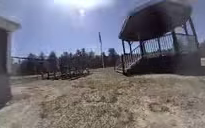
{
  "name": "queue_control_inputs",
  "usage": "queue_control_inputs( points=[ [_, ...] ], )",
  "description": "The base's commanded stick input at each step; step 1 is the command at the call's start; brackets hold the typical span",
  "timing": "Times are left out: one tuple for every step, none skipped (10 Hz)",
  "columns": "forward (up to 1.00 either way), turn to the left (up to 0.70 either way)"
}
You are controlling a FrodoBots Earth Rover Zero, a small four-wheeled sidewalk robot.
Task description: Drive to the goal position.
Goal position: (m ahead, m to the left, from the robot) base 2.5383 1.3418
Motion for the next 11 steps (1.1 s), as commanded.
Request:
queue_control_inputs(
  points=[
    [0.7,0.0],
    [0.7,0.0],
    [0.7,0.0],
    [0.7,0.0],
    [0.7,0.0],
    [0.7,0.0],
    [0.7,0.0],
    [0.7,0.0],
    [0.7,0.0],
    [0.7,0.0],
    [0.7,0.0]
  ],
)
